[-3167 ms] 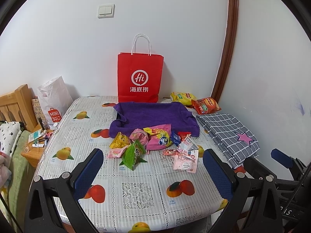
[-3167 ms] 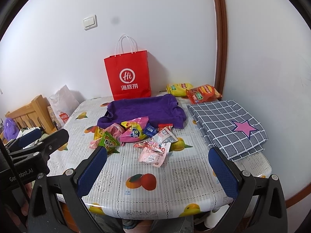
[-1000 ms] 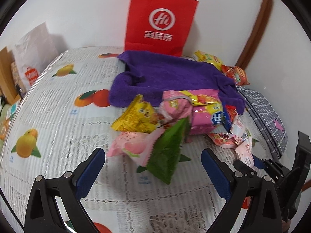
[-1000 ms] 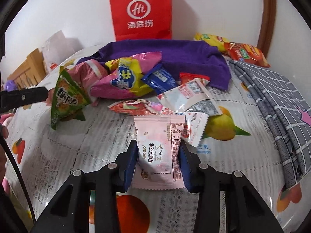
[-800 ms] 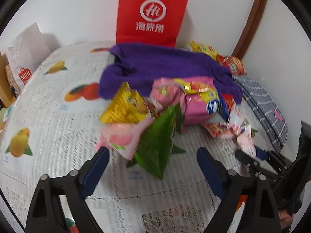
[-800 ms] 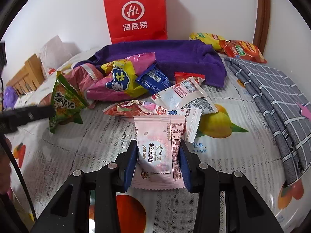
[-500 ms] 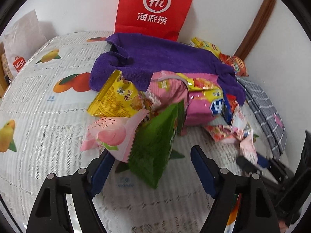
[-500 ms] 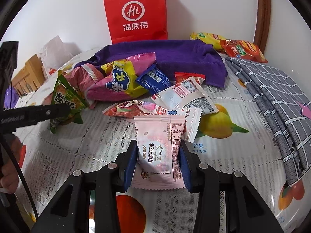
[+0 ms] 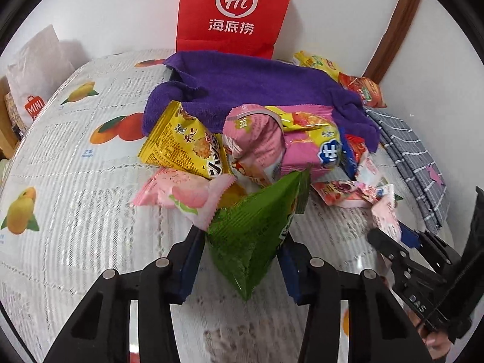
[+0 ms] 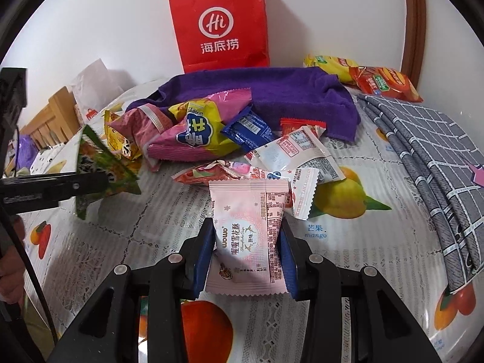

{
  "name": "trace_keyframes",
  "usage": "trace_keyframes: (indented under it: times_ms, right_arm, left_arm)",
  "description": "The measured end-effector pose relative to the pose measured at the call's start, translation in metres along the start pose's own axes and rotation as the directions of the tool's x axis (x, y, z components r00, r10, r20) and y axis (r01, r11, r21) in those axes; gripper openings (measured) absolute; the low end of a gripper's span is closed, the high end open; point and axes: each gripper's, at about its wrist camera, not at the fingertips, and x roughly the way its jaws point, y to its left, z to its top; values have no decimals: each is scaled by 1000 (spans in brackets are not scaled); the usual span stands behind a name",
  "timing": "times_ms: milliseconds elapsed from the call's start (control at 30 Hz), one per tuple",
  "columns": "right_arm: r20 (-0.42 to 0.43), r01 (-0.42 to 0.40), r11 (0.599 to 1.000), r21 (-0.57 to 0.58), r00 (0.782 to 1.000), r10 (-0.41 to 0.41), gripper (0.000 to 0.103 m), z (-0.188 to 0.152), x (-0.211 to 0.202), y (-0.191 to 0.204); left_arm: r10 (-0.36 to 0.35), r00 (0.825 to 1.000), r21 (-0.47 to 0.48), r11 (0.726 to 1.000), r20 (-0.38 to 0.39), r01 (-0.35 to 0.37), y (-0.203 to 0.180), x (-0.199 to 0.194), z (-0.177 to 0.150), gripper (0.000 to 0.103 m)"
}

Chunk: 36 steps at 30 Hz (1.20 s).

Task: Organize snacks
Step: 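Lift and carry the pink packet and green bag over the purple towel with both tools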

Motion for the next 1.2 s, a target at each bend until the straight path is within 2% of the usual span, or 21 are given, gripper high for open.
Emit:
trace_keyframes:
  times_ms: [267,567,867,1200]
  right_arm:
    - [61,3,1000,30,998,-5,41,12,-33,-4]
    - [91,46,999,22,995,-47,41,38,-58,-10]
    - [134,76,997,31,988,-80,41,73,-77,-20]
    - [142,106,993,55,983,-113,41,125,-71,-29]
  left_arm:
    - [-57,998,-18,998,38,57,-1,-32,0,45]
    - [-44,994,2,999,95,44,-12,-59,13,45]
    - [-20,989,5,1000,149,19,-17,-77,44,45]
    - [-5,983,23,1000,185,1,-15,-85,87,45]
